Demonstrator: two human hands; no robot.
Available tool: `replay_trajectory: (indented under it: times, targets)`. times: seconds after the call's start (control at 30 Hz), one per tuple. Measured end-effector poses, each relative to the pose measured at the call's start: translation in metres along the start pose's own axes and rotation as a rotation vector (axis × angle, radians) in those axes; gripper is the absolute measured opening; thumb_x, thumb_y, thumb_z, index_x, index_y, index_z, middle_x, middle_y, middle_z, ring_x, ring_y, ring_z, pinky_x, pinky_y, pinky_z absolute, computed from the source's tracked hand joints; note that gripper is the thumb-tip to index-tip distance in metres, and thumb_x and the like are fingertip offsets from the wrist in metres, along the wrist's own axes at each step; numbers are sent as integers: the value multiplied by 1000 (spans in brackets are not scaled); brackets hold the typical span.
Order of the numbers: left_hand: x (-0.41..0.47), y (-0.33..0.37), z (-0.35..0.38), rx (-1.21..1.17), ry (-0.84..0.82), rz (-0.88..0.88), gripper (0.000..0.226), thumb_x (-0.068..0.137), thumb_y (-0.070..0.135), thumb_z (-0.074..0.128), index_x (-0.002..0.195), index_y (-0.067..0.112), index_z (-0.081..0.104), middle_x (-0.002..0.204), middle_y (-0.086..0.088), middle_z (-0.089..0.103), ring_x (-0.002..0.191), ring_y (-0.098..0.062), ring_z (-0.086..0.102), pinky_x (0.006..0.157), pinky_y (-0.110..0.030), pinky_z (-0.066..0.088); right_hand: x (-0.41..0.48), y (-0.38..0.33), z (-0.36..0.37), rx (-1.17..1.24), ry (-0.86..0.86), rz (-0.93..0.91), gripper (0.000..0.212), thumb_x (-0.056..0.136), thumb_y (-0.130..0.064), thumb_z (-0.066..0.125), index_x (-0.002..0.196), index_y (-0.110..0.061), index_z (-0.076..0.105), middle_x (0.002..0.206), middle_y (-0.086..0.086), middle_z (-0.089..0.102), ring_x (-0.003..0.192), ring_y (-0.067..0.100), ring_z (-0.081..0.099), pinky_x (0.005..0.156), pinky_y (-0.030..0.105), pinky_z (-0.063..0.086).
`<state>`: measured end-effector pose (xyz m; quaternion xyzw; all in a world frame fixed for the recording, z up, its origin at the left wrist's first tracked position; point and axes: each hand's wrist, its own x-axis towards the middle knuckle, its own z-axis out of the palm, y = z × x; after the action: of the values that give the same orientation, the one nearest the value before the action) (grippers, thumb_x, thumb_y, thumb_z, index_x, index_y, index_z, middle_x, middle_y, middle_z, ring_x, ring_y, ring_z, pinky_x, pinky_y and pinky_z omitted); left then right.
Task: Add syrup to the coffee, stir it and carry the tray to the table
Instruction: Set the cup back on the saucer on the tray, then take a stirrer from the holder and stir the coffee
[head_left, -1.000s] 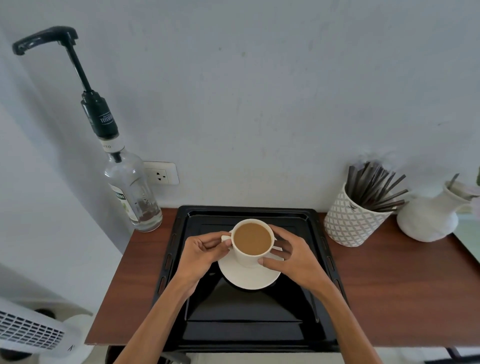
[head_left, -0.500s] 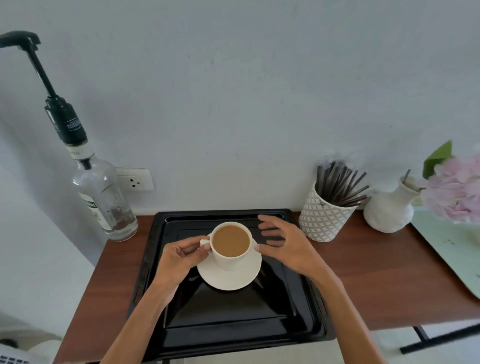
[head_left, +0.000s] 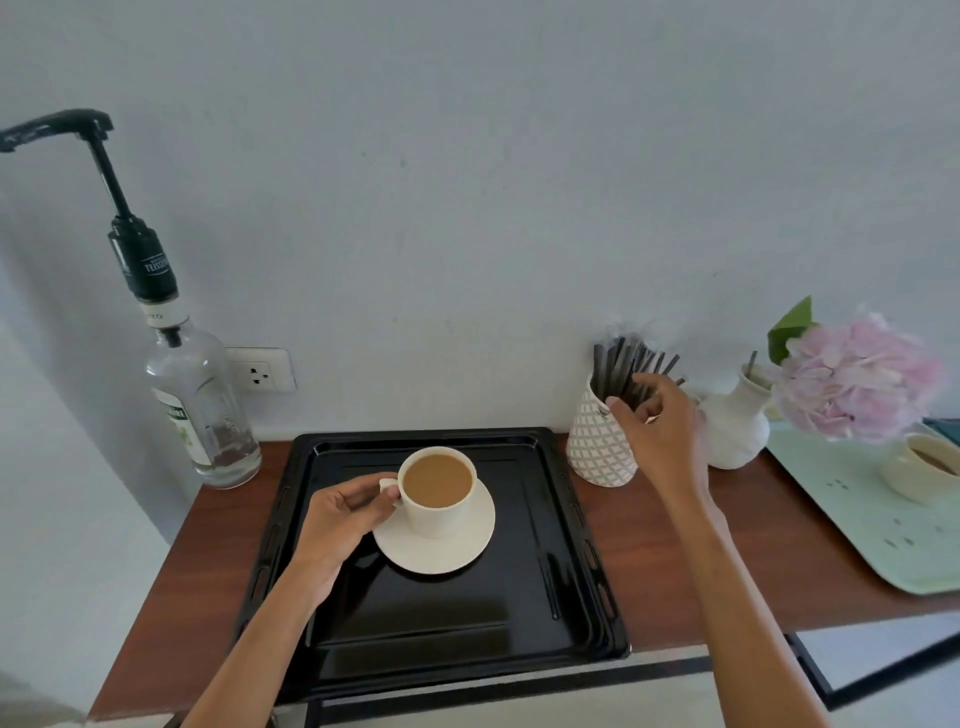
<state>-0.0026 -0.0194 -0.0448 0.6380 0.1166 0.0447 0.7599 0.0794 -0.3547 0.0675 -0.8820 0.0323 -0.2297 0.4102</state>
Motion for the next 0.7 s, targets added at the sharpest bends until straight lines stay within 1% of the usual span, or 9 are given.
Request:
replay_trajectory:
  times: [0.07, 0.1, 0.2, 0.27, 0.37, 0.43, 0.5, 0.57, 0.7]
  targets:
    - [0, 0, 0, -1, -2, -1, 20, 87, 9, 78, 94, 27, 86, 99, -3, 84, 94, -10, 78, 87, -31, 57, 5, 3, 3, -33, -68, 60, 43, 91, -27, 77, 129, -12, 66, 73, 11, 70, 67, 20, 68, 63, 29, 48]
    - [1, 0, 0, -4, 1, -4, 21, 87, 8, 77, 93, 27, 86, 99, -3, 84, 94, -10, 79, 87, -32, 57, 6, 4, 5, -20, -104, 85, 39, 92, -25, 76, 127, -9, 67, 70, 14, 71, 60, 20, 70, 62, 28, 50]
    - [0, -1, -1, -10, 14, -5, 22, 88, 8, 77, 92, 27, 86, 99, -3, 84, 94, -11, 79, 88, -33, 57, 7, 7, 10, 13, -139, 109, 11, 96, -17, 71, 98, -7, 76, 61, 20, 70, 35, 8, 62, 44, 12, 44]
    - [-2, -3, 0, -7, 21, -1, 22, 88, 8, 77, 92, 28, 86, 98, -3, 84, 94, -11, 79, 87, -32, 57, 8, 7, 12, 25, -121, 95, 20, 99, -14, 66, 84, -4, 75, 65, 21, 71, 32, 8, 60, 39, 13, 44]
    - [-2, -2, 1, -18, 28, -2, 22, 88, 6, 77, 91, 26, 86, 98, -5, 84, 97, -15, 78, 88, -32, 58, 10, 0, 10, -6, -109, 68, 30, 102, -17, 60, 77, -4, 72, 65, 16, 71, 33, 10, 60, 36, 15, 44]
    - [-2, -1, 1, -16, 28, -7, 21, 88, 6, 77, 93, 24, 85, 99, -6, 84, 99, -16, 78, 88, -33, 59, 13, -10, 6, -53, -97, 18, 33, 102, -21, 60, 77, -5, 72, 64, 12, 72, 39, 16, 64, 39, 23, 51]
    - [-2, 0, 0, -2, 26, -14, 19, 88, 6, 77, 97, 21, 84, 100, -5, 84, 100, -15, 78, 87, -30, 60, 15, -23, 0, -106, -82, -73, 36, 102, -23, 60, 75, -2, 72, 62, 13, 72, 48, 26, 68, 52, 39, 60]
    - [-1, 1, 0, 7, 31, -18, 18, 88, 7, 77, 100, 19, 83, 100, -4, 84, 100, -14, 78, 82, -25, 63, 18, -40, -8, -117, -68, -142, 38, 102, -23, 60, 73, -2, 72, 61, 14, 71, 53, 31, 69, 58, 47, 60]
    - [-1, -1, 1, 7, 44, -21, 17, 88, 8, 78, 100, 20, 84, 99, -3, 84, 99, -13, 78, 76, -22, 64, 20, -73, -24, 22, -16, -235, 38, 101, -24, 61, 69, -6, 71, 54, 6, 69, 44, 16, 68, 59, 43, 61]
